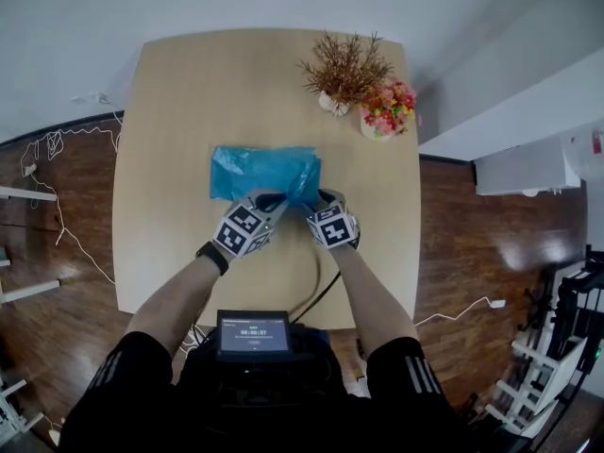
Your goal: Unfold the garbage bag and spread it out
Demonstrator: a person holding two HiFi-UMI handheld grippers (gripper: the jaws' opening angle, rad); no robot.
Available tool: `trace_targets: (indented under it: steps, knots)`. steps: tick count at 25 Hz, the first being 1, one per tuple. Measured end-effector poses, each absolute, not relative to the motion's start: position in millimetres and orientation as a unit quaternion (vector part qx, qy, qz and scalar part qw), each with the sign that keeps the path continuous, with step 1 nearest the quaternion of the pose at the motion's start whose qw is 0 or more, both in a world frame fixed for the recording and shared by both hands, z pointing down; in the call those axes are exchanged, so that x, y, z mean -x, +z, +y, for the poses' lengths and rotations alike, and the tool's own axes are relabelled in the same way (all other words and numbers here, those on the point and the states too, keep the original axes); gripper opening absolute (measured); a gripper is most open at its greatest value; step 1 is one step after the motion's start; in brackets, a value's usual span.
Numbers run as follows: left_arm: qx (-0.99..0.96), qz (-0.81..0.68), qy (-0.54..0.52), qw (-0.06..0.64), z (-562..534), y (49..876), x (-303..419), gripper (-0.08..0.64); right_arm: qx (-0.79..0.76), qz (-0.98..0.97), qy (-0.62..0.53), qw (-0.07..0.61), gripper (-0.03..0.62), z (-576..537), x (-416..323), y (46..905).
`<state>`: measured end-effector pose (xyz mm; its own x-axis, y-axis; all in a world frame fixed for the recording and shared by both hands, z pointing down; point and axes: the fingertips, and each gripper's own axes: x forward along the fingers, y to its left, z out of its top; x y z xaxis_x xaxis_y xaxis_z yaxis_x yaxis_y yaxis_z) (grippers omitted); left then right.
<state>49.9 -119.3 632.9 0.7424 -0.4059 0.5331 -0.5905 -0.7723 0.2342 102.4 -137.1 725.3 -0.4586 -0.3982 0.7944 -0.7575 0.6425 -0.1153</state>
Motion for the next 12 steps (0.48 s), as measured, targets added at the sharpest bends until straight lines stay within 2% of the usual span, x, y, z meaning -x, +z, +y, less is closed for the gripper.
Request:
trace_targets:
  steps: [4,9,12]
  knots:
    - [-0.911,-0.275,0.233,0.197,-119,634,-49,0.0,-0.34,-0.816,0.222,0.411,0.194,-134,-97,743]
    - [-0.909,-0.282,0.235,0.199,-120,634,-45,0.0,-0.339,-0.821,0.224,0.401,0.139,-136,-92,741]
    - [-0.907,-0.287,0.233,0.201,-121,634,-42,0.0,-0.34,-0.824,0.231,0.39,0.079,-135,-90,741]
